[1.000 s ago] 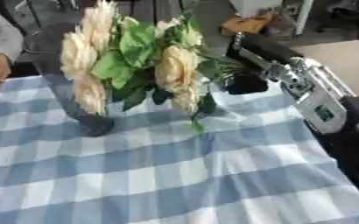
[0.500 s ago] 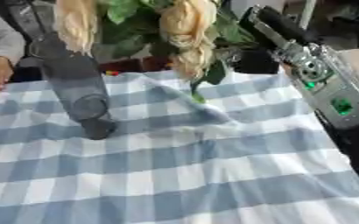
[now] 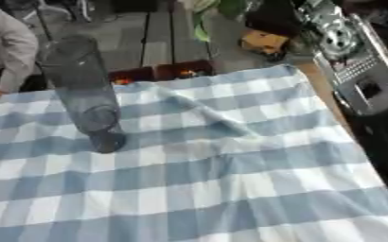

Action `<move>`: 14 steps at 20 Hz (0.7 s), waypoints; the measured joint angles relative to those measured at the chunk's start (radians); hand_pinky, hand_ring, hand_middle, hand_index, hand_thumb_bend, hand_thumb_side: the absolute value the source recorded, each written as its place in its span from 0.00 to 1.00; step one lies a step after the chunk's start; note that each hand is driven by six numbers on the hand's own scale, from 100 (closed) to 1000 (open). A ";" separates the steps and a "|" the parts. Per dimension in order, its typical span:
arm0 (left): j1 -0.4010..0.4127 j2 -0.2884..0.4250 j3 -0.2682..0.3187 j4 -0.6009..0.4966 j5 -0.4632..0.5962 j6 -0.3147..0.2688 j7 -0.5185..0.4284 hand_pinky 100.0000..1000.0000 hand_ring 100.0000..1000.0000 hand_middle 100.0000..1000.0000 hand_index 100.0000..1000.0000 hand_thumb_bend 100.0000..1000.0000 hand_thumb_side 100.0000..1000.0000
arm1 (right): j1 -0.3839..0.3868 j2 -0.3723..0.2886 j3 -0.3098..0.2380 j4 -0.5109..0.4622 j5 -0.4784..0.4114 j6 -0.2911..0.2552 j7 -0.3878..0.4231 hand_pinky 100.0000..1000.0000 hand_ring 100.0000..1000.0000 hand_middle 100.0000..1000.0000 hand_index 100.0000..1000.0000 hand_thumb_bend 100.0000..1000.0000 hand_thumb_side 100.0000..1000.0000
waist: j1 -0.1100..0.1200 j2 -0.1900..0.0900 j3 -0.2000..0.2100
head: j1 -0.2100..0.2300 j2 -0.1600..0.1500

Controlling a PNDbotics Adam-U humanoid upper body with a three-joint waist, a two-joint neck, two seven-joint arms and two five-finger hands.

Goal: Arrange flowers into the vase.

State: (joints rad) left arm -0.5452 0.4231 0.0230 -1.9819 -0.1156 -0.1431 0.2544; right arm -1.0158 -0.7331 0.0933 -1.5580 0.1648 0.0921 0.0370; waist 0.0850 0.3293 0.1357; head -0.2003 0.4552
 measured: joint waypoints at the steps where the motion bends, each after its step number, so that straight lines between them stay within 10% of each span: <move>1: 0.000 0.000 0.000 0.000 0.000 0.000 0.000 0.65 1.00 0.98 1.00 0.00 1.00 | -0.012 0.009 -0.004 0.002 -0.017 0.006 -0.015 0.00 0.00 0.00 0.00 0.00 0.33 | 0.000 0.000 0.000 | 0.001 0.000; 14: -0.002 0.000 0.000 0.000 0.000 -0.003 -0.001 0.65 1.00 0.98 1.00 0.00 1.00 | -0.130 0.077 -0.025 0.054 -0.220 -0.011 -0.217 0.00 0.00 0.00 0.00 0.00 0.31 | -0.002 0.003 0.006 | 0.009 -0.025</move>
State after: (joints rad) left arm -0.5472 0.4231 0.0226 -1.9819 -0.1155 -0.1460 0.2535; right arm -1.1457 -0.6561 0.0682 -1.5037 -0.0551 0.0812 -0.1797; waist 0.0831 0.3325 0.1414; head -0.1913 0.4298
